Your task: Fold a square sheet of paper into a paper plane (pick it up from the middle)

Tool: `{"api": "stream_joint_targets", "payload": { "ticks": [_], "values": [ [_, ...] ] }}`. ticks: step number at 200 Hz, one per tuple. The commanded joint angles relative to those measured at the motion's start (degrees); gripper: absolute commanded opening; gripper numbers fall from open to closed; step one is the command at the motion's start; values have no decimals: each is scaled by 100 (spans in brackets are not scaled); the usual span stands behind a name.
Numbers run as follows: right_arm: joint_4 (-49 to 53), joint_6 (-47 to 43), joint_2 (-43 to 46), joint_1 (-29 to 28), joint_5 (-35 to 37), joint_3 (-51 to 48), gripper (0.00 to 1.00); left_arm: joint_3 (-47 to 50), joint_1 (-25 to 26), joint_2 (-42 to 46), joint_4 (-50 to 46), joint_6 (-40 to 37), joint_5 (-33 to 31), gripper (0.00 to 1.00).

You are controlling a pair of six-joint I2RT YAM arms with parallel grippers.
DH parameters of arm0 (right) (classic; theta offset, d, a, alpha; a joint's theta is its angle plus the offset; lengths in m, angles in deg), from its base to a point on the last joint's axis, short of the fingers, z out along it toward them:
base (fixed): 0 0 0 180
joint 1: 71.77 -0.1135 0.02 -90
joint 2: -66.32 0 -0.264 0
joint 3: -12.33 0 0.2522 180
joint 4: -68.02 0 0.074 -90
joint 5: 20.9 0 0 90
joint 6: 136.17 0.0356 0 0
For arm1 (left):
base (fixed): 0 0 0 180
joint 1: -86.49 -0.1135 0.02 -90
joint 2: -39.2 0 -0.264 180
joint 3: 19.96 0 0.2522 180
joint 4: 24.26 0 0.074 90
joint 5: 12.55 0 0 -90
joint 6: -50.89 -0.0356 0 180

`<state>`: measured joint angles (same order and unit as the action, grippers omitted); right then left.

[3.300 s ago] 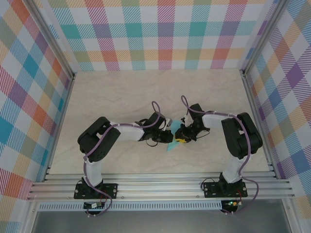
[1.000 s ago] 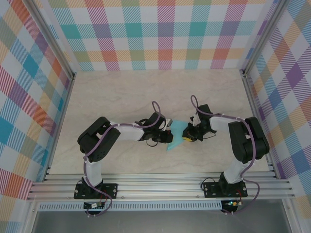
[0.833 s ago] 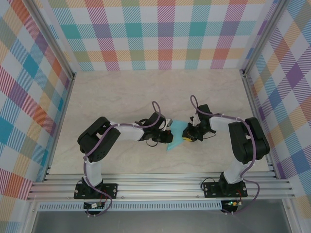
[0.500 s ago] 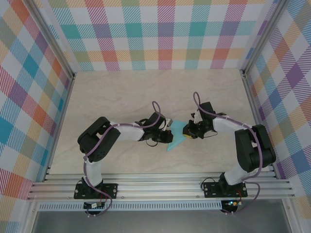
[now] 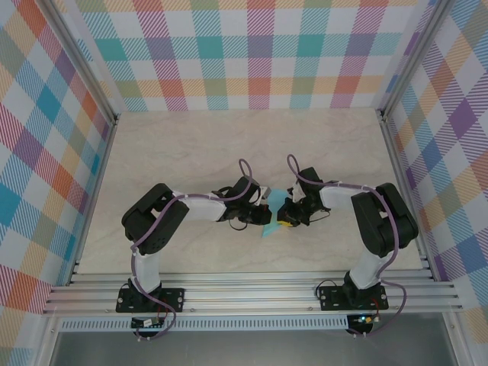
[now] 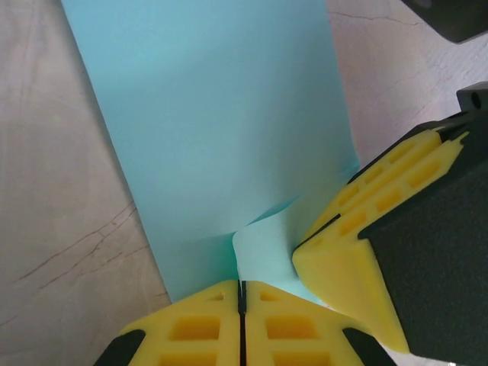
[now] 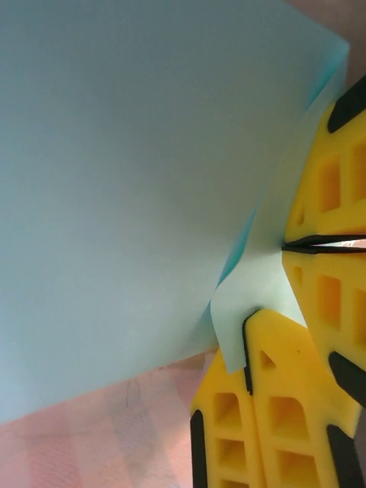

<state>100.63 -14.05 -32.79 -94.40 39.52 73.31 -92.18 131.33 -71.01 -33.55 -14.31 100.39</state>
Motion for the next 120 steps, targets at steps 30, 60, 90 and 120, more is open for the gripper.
{"api": "stream_joint_targets", "payload": {
  "ticks": [30, 60, 90, 120],
  "values": [
    [188, -187, -268, -22, 468, -112, 13, 39, -60, 178, -459, -49, -90, 13],
    [257, -210, -266, -22, 473, -62, 13, 44, -59, 576, -562, 33, -192, 30],
    [211, -173, -306, -25, 417, -31, 13, 130, -56, 1100, -737, 217, -434, 38],
    [225, -165, -302, -22, 422, -11, 13, 374, -48, 1440, -410, 516, 112, 22]
  ]
}}
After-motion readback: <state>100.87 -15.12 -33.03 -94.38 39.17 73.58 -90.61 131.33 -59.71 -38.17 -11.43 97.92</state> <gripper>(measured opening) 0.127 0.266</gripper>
